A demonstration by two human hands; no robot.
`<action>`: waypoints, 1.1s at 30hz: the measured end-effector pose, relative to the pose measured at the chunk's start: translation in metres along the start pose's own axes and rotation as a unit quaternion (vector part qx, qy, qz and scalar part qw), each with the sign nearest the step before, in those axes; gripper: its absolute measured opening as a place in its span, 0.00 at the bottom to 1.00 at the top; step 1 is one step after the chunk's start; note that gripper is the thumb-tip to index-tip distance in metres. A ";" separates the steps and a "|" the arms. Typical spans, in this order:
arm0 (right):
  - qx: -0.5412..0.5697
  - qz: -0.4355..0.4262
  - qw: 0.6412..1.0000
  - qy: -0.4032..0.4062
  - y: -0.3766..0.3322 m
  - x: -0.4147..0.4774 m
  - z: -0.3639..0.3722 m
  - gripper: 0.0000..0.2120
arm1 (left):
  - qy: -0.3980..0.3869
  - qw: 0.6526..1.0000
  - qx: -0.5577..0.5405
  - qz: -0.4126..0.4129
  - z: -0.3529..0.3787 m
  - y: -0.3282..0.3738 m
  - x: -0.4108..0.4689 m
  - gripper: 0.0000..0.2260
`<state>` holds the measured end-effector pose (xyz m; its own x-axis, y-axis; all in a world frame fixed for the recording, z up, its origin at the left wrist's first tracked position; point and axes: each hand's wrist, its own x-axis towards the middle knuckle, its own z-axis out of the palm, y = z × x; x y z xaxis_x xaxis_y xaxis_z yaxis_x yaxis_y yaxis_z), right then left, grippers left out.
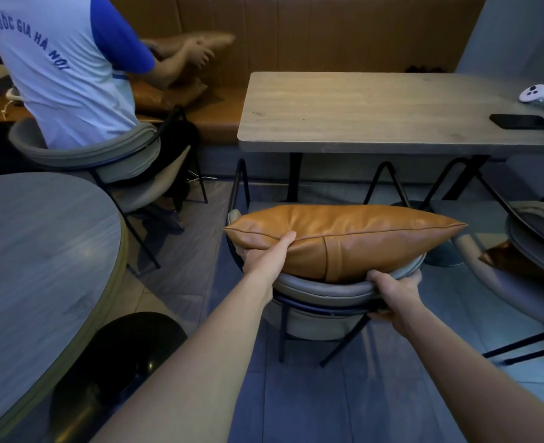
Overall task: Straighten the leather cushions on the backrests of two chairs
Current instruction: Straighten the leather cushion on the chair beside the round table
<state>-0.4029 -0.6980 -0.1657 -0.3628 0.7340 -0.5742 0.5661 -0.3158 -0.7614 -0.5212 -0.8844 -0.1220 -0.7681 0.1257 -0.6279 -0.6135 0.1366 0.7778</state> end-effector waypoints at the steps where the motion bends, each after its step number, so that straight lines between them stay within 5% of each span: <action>1: 0.009 0.000 1.000 -0.004 0.001 0.002 -0.001 0.46 | -0.003 1.000 0.000 -0.002 0.000 0.000 0.000 0.57; 12: 0.043 -0.021 0.999 0.001 0.006 -0.002 -0.003 0.42 | -0.019 1.000 0.006 -0.021 -0.003 0.003 -0.005 0.55; 15: -0.078 -0.058 0.994 0.050 -0.003 -0.013 -0.003 0.49 | -0.025 0.999 0.013 -0.027 -0.003 0.006 -0.004 0.57; 17: -0.260 -0.145 0.948 0.114 -0.007 -0.023 -0.002 0.40 | -0.037 0.999 0.011 -0.029 -0.006 0.008 -0.006 0.59; 20: -0.433 -0.383 0.792 0.195 -0.002 -0.039 0.004 0.12 | -0.046 0.999 -0.007 -0.029 -0.016 0.012 -0.007 0.62; 23: -0.493 -0.539 0.674 0.110 0.018 -0.053 0.024 0.07 | -0.045 0.998 -0.031 -0.019 -0.029 0.015 -0.008 0.59; 27: -0.563 -0.570 0.598 0.013 0.026 -0.081 0.075 0.15 | -0.024 0.998 -0.050 0.014 -0.044 0.016 -0.004 0.43; 33: -0.683 -0.468 0.559 0.041 0.014 -0.094 0.120 0.16 | -0.030 0.998 -0.035 0.032 -0.047 0.014 0.013 0.34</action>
<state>-0.4498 -0.8440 -0.1582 -0.9701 0.2358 -0.0582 0.2137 0.9425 0.2568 -0.5486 -0.9272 -0.1179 -0.7951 0.1914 -0.5754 -0.5763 0.0567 0.8152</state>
